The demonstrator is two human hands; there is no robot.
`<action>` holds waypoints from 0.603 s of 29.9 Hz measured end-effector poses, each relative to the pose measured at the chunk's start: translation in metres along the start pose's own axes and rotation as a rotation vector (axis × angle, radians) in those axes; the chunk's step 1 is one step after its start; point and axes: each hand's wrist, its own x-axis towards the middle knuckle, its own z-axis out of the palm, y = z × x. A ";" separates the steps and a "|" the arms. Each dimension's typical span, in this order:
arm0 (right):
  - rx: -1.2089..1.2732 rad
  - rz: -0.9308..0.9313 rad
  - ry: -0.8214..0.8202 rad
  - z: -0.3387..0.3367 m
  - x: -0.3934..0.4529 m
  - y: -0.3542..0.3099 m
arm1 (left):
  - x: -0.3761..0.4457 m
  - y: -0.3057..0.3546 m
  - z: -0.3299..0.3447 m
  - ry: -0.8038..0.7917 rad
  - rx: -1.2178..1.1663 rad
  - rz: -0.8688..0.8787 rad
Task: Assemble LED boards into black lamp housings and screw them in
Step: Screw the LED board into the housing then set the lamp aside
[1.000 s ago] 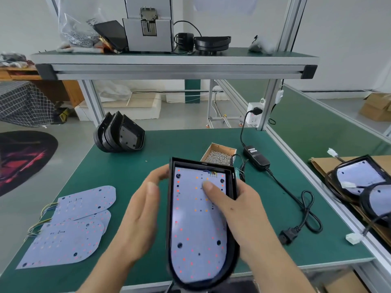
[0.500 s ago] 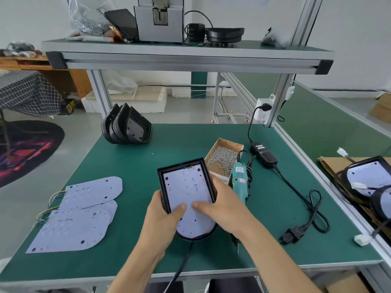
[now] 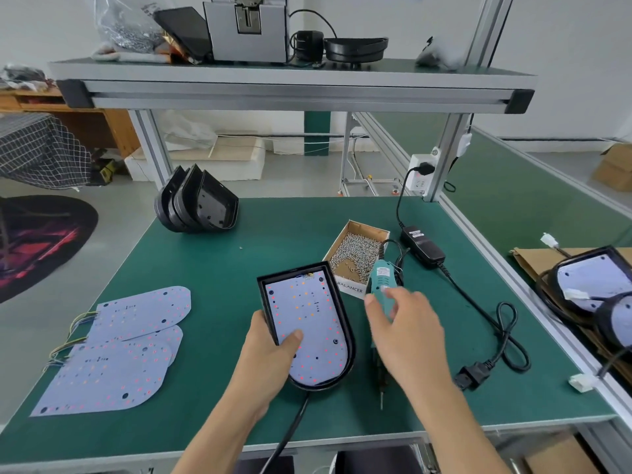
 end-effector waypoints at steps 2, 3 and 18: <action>-0.161 0.121 -0.116 -0.002 0.012 0.008 | 0.002 0.004 0.008 -0.005 0.028 0.004; -0.203 0.158 -0.184 0.001 0.016 0.010 | 0.004 0.007 0.012 -0.013 0.050 0.008; 1.501 0.415 -0.097 -0.023 0.021 0.067 | 0.006 0.037 0.030 -0.038 0.465 -0.021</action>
